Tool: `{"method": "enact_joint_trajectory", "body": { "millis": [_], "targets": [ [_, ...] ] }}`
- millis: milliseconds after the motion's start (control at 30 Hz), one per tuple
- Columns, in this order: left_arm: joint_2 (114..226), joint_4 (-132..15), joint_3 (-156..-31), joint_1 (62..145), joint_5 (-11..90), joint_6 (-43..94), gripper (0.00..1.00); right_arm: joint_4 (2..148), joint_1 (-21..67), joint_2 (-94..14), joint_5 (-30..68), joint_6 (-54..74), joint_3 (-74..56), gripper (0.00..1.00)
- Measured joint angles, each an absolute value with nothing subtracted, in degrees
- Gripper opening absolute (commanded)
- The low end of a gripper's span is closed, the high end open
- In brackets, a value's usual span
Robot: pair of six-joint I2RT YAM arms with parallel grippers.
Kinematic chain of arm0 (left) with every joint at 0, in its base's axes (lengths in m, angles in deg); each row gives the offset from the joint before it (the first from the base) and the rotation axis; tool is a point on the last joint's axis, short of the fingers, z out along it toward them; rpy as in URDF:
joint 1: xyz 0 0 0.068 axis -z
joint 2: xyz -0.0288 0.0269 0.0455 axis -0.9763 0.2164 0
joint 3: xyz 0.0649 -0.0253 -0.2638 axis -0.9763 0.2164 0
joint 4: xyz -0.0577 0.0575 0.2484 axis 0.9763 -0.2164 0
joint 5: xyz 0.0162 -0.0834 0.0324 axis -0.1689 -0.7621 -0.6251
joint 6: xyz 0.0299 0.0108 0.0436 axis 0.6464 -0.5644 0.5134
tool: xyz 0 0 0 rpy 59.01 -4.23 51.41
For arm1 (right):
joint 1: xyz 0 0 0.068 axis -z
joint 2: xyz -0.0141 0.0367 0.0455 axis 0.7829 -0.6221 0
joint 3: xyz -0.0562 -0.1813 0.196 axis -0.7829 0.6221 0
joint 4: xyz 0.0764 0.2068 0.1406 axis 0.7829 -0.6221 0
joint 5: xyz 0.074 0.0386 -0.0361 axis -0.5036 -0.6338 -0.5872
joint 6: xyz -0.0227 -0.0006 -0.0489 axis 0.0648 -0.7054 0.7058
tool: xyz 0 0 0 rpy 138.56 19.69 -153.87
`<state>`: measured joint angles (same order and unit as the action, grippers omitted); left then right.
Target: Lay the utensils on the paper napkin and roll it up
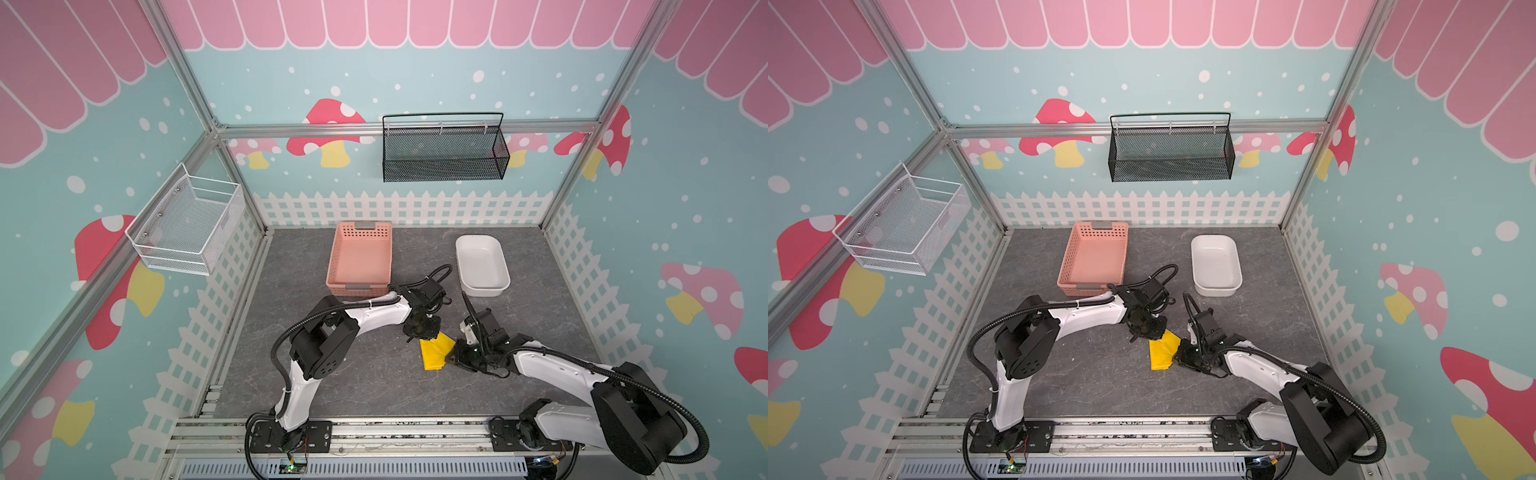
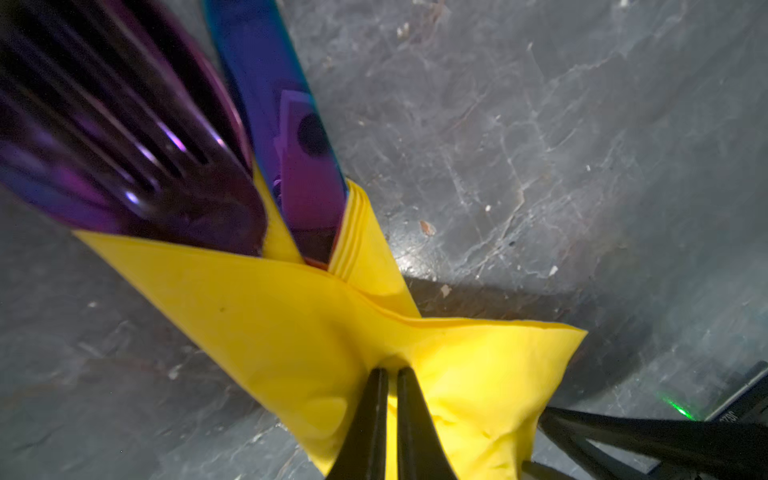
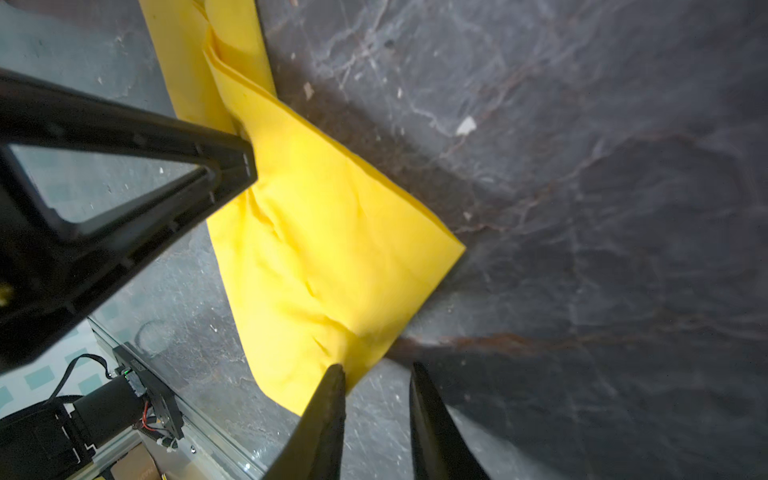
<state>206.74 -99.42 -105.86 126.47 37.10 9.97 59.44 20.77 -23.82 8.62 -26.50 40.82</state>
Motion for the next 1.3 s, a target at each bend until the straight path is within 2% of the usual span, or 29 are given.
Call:
{"method": "enact_joint_trajectory", "body": {
  "millis": [167, 633, 1300],
  "targets": [
    [206.74, -99.44, -105.86, 126.45, 37.08, 9.97, 0.11, 58.55, 20.72, -25.31, 5.96, -24.68, 38.85, 0.28],
    [206.76, -99.60, -105.97, 126.43, 37.08, 9.95, 0.11, 51.18, 19.32, -25.61, 6.26, -21.34, 29.61, 0.27],
    [206.85, -99.68, -106.08, 126.43, 37.05, 9.95, 0.10, 56.08, 18.52, -33.13, 4.32, -21.03, 33.34, 0.29]
  ]
}}
